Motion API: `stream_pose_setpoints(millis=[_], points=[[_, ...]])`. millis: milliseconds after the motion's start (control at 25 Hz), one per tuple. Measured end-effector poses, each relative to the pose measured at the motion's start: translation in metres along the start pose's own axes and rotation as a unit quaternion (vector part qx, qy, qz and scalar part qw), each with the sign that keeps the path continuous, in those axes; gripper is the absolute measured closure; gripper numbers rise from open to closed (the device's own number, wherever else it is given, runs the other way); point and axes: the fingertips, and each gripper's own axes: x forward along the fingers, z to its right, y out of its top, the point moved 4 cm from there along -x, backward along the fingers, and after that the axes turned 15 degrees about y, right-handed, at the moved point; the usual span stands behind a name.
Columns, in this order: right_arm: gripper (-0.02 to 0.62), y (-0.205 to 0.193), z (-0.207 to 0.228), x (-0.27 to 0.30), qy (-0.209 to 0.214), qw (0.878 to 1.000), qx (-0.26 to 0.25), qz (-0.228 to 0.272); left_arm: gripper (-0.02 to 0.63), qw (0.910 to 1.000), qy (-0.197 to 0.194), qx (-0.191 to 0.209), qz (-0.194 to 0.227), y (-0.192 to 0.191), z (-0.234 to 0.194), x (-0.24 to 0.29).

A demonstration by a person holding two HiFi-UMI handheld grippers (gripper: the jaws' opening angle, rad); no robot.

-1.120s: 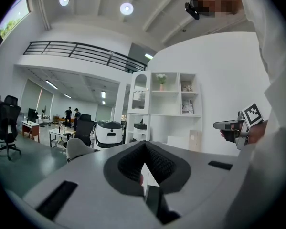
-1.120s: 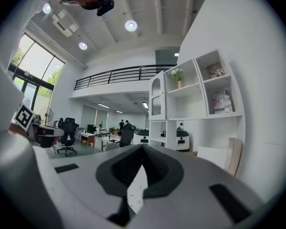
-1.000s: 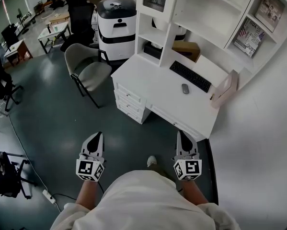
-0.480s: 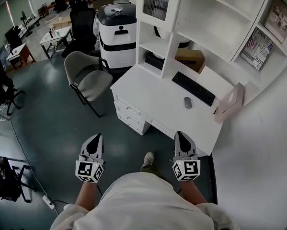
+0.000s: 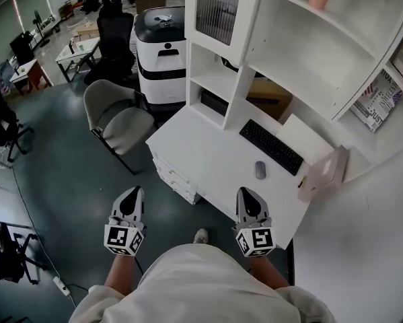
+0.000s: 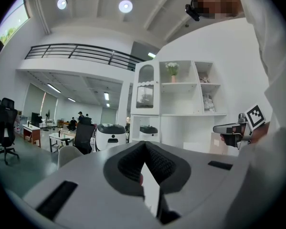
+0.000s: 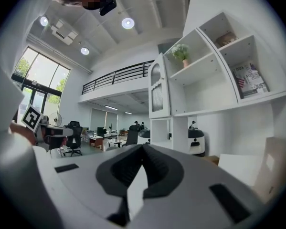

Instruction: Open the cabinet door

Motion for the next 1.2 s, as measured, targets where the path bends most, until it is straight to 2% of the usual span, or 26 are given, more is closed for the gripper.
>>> stream_pose_setpoints(millis=[240, 520, 840, 1000, 1040, 1120, 1200], points=[[0.592, 0.003, 0.038, 0.027, 0.010, 1.000, -0.001, 0.003, 0.607, 1.0000, 0.004, -0.007, -0.004, -0.003, 0.016, 0.041], [0.592, 0.002, 0.054, 0.048, -0.001, 1.000, 0.005, -0.008, 0.607, 0.9999, -0.003, -0.011, -0.012, -0.004, 0.011, 0.073], [0.592, 0.014, 0.050, 0.074, -0.052, 0.999, 0.004, -0.003, 0.607, 0.9981, -0.060, -0.008, -0.012, 0.004, -0.009, 0.127], [0.592, 0.016, 0.047, 0.086, -0.073, 0.997, 0.007, -0.004, 0.606, 0.9967, -0.081, -0.008, 0.002, 0.015, -0.017, 0.150], [0.592, 0.016, 0.046, 0.088, -0.077, 0.997, 0.008, -0.004, 0.596, 0.9962, -0.086, -0.008, 0.007, 0.019, -0.017, 0.154], [0.592, 0.016, 0.045, 0.090, -0.083, 0.996, 0.010, -0.004, 0.463, 0.9952, -0.097, -0.016, 0.009, 0.024, -0.019, 0.161], [0.592, 0.017, 0.046, 0.092, -0.088, 0.996, 0.009, -0.004, 0.414, 0.9947, -0.100, -0.024, 0.010, 0.028, -0.021, 0.165]])
